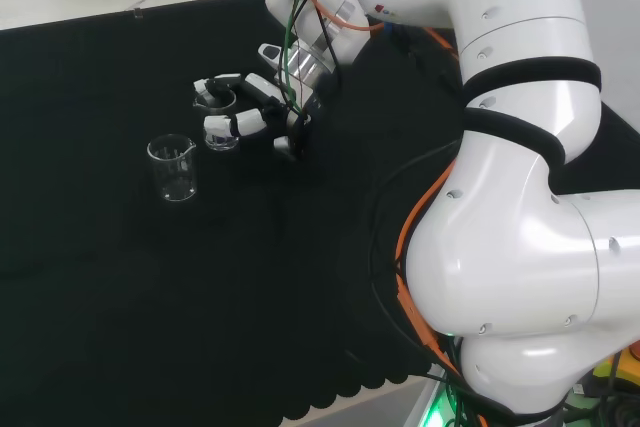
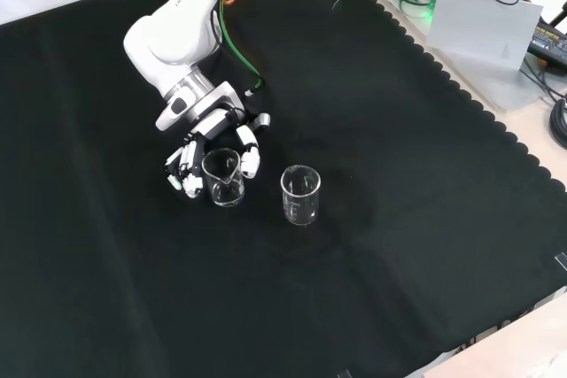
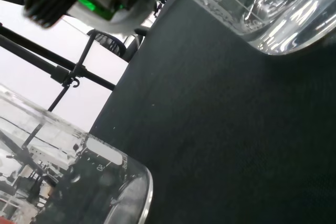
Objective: Pick up the beaker on the right.
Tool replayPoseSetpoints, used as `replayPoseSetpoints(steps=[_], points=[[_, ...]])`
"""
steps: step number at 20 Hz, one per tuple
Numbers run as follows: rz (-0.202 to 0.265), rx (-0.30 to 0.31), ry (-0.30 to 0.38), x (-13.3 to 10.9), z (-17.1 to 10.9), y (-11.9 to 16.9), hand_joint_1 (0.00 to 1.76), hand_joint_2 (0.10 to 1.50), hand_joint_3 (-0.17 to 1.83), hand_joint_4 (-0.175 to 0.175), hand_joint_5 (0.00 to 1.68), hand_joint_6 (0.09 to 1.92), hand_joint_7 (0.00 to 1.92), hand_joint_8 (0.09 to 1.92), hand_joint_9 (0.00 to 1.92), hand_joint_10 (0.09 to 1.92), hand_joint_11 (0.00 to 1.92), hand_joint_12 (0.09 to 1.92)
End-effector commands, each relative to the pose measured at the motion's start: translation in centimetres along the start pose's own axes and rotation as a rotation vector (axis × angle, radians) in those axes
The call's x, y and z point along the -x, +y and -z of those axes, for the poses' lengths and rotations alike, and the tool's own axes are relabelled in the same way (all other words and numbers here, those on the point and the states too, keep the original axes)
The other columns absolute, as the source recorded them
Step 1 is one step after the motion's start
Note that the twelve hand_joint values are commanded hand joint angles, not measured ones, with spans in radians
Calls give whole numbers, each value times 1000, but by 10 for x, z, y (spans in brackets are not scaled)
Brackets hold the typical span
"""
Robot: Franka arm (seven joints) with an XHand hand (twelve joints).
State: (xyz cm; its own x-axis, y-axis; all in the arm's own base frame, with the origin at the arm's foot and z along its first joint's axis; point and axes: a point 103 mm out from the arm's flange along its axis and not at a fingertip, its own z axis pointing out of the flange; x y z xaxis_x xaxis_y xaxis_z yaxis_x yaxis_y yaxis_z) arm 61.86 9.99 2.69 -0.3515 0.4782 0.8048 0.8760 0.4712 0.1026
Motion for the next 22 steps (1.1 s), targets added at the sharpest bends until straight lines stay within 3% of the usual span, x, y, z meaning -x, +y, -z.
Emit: replayPoseSetpoints(steps=[1,3,5,7,8,10,15,22], points=[[-23,37,-19,-3,-3,1,1042,518,676,-14,636,581,655,596,718,513,69,1344],[-37,75,-28,-4,-2,0,1108,536,690,11,770,866,866,651,886,527,206,1326],[-48,105,-42,-6,1,0,1221,612,719,14,995,958,1158,686,1090,617,467,1249],[-56,127,-38,-7,5,0,1361,579,813,-110,1071,1009,1273,804,1215,677,765,1111],[-57,127,-38,-9,9,1,1395,558,857,-143,1077,1021,1290,859,1241,714,891,1041],[-52,125,-58,-13,16,2,1414,615,765,-168,1118,939,1225,937,1223,746,1026,949],[-35,102,-145,-26,43,0,1425,633,670,-175,1216,740,1246,792,1314,615,1169,843],[-8,67,-208,-45,71,-13,1429,613,688,-175,1243,701,1268,726,1344,604,1207,825]])
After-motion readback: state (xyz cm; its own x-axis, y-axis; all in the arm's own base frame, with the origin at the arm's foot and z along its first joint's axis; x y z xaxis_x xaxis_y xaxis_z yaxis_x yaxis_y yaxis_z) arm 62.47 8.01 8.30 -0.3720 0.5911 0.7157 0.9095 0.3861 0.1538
